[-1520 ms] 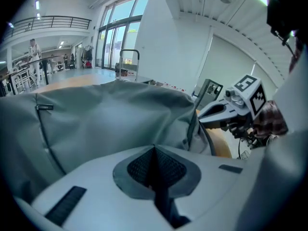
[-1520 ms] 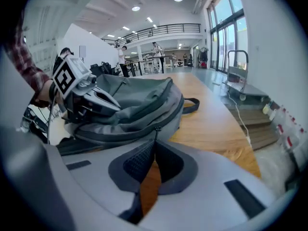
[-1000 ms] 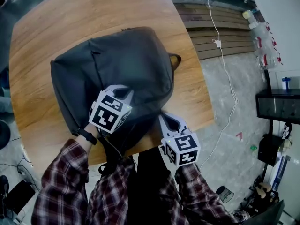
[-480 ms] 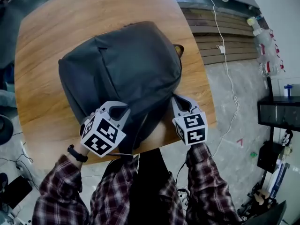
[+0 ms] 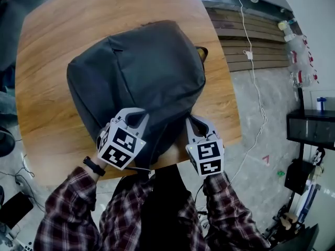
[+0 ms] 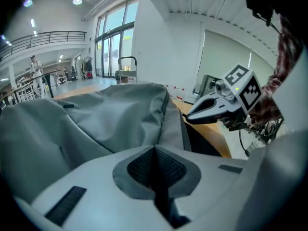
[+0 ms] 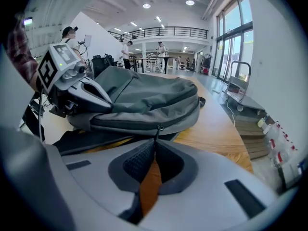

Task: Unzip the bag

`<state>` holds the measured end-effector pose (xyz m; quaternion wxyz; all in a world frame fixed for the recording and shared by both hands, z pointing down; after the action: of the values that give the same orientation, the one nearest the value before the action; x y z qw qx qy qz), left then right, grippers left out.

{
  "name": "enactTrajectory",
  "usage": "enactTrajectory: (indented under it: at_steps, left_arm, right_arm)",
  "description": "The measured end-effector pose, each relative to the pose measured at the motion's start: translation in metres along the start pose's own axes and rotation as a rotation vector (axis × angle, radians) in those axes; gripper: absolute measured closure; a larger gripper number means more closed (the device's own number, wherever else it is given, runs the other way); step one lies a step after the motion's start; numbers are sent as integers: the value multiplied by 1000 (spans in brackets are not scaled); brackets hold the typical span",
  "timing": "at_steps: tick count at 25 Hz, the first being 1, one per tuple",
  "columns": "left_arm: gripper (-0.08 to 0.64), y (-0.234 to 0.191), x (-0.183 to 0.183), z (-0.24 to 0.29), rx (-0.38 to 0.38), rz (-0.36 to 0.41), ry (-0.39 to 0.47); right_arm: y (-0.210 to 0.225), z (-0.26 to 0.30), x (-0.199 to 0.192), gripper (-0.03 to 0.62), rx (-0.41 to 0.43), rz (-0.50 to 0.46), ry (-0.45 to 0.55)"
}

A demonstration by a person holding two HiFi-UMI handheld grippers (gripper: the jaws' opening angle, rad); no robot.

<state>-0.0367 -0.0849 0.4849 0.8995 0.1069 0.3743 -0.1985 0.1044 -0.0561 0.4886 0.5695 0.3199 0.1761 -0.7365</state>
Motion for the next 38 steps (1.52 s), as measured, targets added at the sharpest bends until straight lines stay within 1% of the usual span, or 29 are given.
enactTrajectory:
  at_steps: [3, 8, 10, 12, 15, 17, 18, 20, 22, 24, 26, 27, 29, 31, 33, 35, 38]
  left_arm:
    - [551, 0, 0, -1, 3, -9, 6]
    - [551, -1, 0, 2, 8, -14, 10]
    - [551, -1, 0, 2, 8, -17, 13]
    - [551, 0, 1, 0, 6, -16, 20]
    - [551, 0, 0, -1, 0, -4, 32]
    - [551, -2, 2, -4, -4, -9, 67]
    - [551, -4, 5, -8, 2, -23, 104]
    - [551, -9, 16, -23, 46, -48, 205]
    - [551, -13, 28, -42, 126, -63, 280]
    - [551, -16, 40, -62, 210, -94, 328]
    - [551, -21, 49, -81, 290, -143, 350]
    - [551, -24, 52, -91, 329, -168, 352]
    - [551, -31, 62, -113, 394, -211, 375]
    - [551, -35, 77, -139, 428, -256, 433]
    - [551, -36, 93, -163, 444, -287, 489]
    - [551, -38, 110, -187, 477, -281, 528]
    - [551, -35, 130, -219, 533, -263, 555]
  right_arm:
    - [-30, -6, -5, 575, 50, -4, -2]
    - [-99, -2, -12, 575, 199, -44, -33]
    - [-118, 1, -17, 575, 238, -69, -48]
    - [-122, 0, -19, 575, 258, -64, -56]
    - [-118, -1, -17, 575, 287, -13, -50]
    - [-110, -4, -14, 575, 283, 26, -37]
    - [-106, -7, -12, 575, 283, 54, -30]
    - [-96, -18, -7, 575, 296, 118, -13]
    - [-85, -31, 2, 575, 296, 164, 19]
    - [-76, -45, 19, 575, 277, 185, 76]
    - [-72, -56, 46, 575, 255, 192, 155]
    - [-72, -60, 62, 575, 255, 185, 196]
    - [-81, -69, 96, 575, 287, 154, 273]
    - [-94, -79, 127, 575, 327, 111, 340]
    - [-106, -91, 150, 575, 354, 77, 380]
    - [-117, -101, 170, 575, 380, 54, 410]
    - [-132, -123, 193, 575, 411, 16, 456]
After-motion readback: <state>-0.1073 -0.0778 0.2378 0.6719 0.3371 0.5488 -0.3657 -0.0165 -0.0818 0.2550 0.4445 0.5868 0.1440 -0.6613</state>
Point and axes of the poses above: the fingertips, and each gripper's own axes: z forward along the fingers, y to its right, x out of its top, the point moved 2 cm from there along -z, backward along the fingers, and after that the axes turned 12 degrees about z, right-handed, at the moved point
